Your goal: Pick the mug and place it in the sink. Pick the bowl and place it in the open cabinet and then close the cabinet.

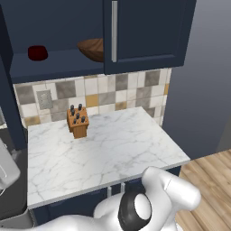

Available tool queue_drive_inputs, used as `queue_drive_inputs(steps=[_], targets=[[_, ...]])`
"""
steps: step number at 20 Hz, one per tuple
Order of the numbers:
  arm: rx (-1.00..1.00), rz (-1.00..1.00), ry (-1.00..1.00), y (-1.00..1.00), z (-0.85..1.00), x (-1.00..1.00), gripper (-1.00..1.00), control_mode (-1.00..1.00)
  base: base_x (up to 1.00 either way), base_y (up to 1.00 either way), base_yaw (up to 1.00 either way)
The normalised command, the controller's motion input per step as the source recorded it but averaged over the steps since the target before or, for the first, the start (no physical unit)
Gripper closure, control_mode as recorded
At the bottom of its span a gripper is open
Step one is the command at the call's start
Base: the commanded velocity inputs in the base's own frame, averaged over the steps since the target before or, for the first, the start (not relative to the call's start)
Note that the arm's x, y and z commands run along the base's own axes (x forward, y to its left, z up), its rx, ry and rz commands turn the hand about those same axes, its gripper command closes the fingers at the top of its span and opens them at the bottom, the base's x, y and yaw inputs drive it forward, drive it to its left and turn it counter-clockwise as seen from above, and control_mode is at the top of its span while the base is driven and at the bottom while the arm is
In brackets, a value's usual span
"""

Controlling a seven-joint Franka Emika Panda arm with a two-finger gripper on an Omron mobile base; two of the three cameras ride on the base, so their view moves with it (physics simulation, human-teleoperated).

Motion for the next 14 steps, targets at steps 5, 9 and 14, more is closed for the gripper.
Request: queue_drive_inputs(steps=[5,9,14], targets=[[0.0,-0.07,-0.03,0.0,0.0,0.0,-1.0,-1.0,0.0,0.0,0.0],[0.0,-0.07,-0.02,0.0,0.0,0.0,-1.0,-1.0,0.0,0.0,0.0],[0.0,-0.07,-0.02,0.0,0.0,0.0,-1.0,-1.0,0.0,0.0,0.0]])
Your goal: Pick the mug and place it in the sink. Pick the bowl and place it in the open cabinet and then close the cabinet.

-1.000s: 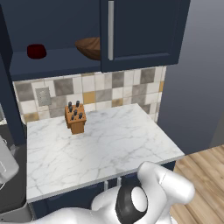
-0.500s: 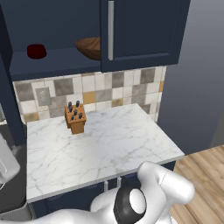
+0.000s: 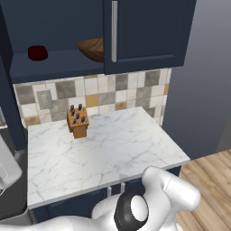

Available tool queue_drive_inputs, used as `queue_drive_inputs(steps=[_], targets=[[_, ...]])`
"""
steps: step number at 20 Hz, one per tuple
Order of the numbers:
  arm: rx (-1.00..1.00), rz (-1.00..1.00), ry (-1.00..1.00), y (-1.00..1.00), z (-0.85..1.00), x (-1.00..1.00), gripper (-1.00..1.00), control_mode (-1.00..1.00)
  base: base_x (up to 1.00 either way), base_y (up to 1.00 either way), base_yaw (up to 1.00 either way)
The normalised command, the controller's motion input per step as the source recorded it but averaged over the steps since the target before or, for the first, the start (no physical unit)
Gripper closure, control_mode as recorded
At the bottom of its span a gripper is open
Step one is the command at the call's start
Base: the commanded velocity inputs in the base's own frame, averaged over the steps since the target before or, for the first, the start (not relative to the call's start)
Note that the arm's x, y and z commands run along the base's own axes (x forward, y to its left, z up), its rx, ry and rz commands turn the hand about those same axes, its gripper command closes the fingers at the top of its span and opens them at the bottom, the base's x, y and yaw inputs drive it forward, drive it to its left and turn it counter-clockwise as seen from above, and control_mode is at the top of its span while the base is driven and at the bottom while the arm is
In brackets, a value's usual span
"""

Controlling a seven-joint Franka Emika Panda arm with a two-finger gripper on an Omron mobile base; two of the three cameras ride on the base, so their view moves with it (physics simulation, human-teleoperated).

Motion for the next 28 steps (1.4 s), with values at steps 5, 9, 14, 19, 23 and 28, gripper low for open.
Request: queue_drive_inputs(steps=[5,9,14,19,23,28], targets=[[0.0,-0.07,-0.03,-0.02,0.0,0.0,-1.0,-1.0,0.0,0.0,0.0],[0.0,-0.08,-0.05,-0.04,0.0,0.0,-1.0,-1.0,0.0,0.0,0.0],[0.0,-0.07,-0.05,-0.2,0.05,0.0,-1.0,-1.0,0.0,0.0,0.0],[0.04,-0.05,-0.01,-0.4,0.09,0.0,-1.0,-1.0,0.0,0.0,0.0],[0.06,-0.02,-0.01,-0.44,0.05,0.0,-1.0,-1.0,0.0,0.0,0.0],[0.05,0.0,0.0,-0.43,0.0,0.0,-1.0,-1.0,0.0,0.0,0.0]])
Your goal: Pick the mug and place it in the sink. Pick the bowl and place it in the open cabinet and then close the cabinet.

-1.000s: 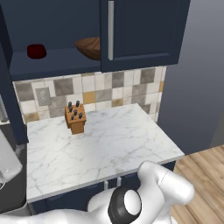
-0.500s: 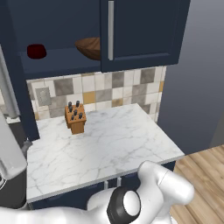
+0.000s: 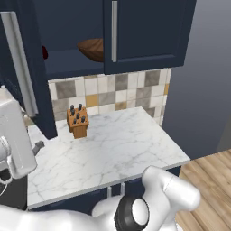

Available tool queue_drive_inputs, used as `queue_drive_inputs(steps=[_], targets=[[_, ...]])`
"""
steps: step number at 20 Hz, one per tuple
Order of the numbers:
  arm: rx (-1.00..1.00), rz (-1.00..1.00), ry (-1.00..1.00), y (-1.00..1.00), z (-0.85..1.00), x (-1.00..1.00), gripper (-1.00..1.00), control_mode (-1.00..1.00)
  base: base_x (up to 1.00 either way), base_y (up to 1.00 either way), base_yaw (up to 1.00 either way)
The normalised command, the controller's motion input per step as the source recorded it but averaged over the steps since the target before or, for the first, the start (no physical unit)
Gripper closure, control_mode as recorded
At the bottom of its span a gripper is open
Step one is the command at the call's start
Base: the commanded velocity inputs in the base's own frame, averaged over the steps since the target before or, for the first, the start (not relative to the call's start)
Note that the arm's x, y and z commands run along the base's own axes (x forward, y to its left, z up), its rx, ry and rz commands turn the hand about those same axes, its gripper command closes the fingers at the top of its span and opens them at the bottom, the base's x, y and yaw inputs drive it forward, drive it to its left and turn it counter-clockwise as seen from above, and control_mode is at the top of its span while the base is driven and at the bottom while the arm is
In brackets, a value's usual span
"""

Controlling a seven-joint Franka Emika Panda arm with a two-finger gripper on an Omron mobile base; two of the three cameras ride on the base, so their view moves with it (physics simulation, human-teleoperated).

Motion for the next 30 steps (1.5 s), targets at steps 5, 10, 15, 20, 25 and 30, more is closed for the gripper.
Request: queue_drive_inputs(steps=[5,10,15,20,25,30], targets=[[0.02,0.0,-0.02,-0.39,0.0,0.06,-1.0,-1.0,0.0,0.0,0.0],[0.01,0.0,-0.02,-0.42,0.0,0.26,-1.0,-1.0,0.0,0.0,0.0],[0.01,0.0,0.0,-0.4,0.0,0.43,-1.0,-1.0,0.0,0.0,0.0],[0.0,0.0,0.0,-0.38,0.0,0.6,-1.0,-1.0,0.0,0.0,0.0],[0.03,0.0,0.0,-0.43,0.0,0.48,-1.0,-1.0,0.0,0.0,0.0],[0.03,0.0,0.0,-0.45,0.0,0.45,-1.0,-1.0,0.0,0.0,0.0]])
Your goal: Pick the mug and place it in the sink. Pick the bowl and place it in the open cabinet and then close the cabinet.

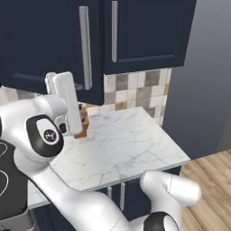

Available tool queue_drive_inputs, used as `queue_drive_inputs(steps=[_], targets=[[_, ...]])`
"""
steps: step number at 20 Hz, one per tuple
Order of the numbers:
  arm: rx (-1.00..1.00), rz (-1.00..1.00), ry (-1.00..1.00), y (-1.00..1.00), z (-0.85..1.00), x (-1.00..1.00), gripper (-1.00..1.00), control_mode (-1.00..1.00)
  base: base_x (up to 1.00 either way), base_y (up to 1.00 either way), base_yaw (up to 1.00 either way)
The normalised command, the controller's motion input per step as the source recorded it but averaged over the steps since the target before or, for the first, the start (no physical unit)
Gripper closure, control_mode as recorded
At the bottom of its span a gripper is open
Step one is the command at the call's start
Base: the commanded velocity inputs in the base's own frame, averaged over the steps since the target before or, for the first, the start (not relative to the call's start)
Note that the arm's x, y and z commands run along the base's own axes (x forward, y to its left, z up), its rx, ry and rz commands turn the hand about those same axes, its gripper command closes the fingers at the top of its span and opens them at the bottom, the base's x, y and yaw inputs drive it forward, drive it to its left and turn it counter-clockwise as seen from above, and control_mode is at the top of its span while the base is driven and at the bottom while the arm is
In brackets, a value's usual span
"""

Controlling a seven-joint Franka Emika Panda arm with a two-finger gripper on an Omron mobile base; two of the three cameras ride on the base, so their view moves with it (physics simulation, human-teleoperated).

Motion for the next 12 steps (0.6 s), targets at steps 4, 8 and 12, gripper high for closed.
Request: queue_drive_inputs(steps=[4,8,12], targets=[[0.02,0.0,0.0,-0.38,0.0,0.6,-1.0,-1.0,0.0,0.0,0.0],[0.03,0.0,0.0,-0.32,0.0,0.69,-1.0,-1.0,0.0,0.0,0.0],[0.03,0.0,0.03,-0.27,0.0,0.69,-1.0,-1.0,0.0,0.0,0.0]])
